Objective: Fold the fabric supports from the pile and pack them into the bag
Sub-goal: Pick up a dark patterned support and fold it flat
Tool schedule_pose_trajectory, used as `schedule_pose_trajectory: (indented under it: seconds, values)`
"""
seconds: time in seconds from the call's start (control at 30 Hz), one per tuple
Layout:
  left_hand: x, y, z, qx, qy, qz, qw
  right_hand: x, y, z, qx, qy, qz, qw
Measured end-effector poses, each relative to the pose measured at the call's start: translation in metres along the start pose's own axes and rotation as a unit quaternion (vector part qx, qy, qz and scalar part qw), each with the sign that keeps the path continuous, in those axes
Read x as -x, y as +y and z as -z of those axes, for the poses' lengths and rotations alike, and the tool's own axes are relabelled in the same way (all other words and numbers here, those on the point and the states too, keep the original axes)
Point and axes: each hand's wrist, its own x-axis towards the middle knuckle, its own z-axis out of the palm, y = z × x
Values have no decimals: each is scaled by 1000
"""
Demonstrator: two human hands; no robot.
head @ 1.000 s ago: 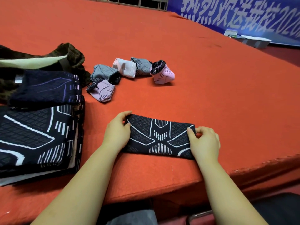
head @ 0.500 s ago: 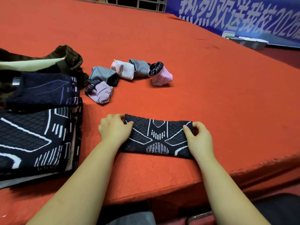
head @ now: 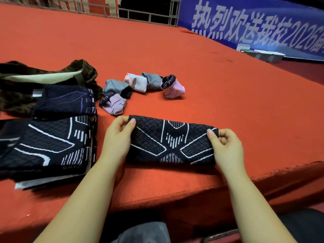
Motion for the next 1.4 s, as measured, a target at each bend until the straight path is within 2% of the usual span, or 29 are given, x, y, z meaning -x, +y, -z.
schedule_pose_trajectory:
  seconds: [0.13, 0.27, 0.33, 0.4, 0.5, 0.57, 0.6, 0.67, 0.73, 0.83, 1.0, 1.03, 1.1, 1.17, 1.2, 1.33, 1.4]
  values:
    - [12, 11, 15, -65, 53, -27, 996, 3, -16, 11, 19, -63, -11, 998]
    - [17, -3, 18, -220, 23, 60, 973, 6, -3, 0, 139, -99, -51, 984]
    - [23, -12, 17, -308, -17, 86, 947, 13, 7, -10, 186, -106, -76, 974]
    - [31, -17, 15, -406, -29, 59, 911, 25, 8, -17, 237, -96, -62, 965]
    - [42, -12, 4, -513, -43, -68, 855, 42, -3, -30, 254, -95, 85, 959]
    - [46, -8, -9, -538, -120, -124, 825, 52, -11, -43, 240, -171, 170, 940]
    - [48, -9, -15, -551, -161, -136, 807, 55, -14, -50, 239, -215, 185, 929]
    - [50, -13, -22, -582, -222, -127, 772, 61, -14, -61, 252, -285, 176, 908]
    - [48, -23, -19, -599, -244, -85, 758, 62, -7, -65, 306, -328, 140, 883]
    - [48, -35, -5, -607, -244, -45, 755, 62, 7, -58, 383, -332, 87, 858]
    - [51, -37, 12, -599, -196, -11, 776, 64, 13, -45, 433, -290, 32, 853]
    - [52, -35, 13, -584, -174, -12, 793, 65, 11, -45, 435, -281, 34, 855]
    - [56, -31, 14, -519, -109, -13, 848, 69, 8, -48, 418, -268, 59, 866]
    - [59, -23, 17, -431, -61, 16, 900, 82, 3, -53, 372, -284, 106, 878]
    - [60, -19, 19, -403, -53, 43, 913, 90, 0, -57, 349, -298, 130, 879]
    - [57, -14, 24, -393, -69, 111, 910, 113, -11, -76, 302, -324, 178, 879]
    - [59, -10, 22, -318, -64, 99, 941, 116, -17, -86, 287, -330, 176, 882]
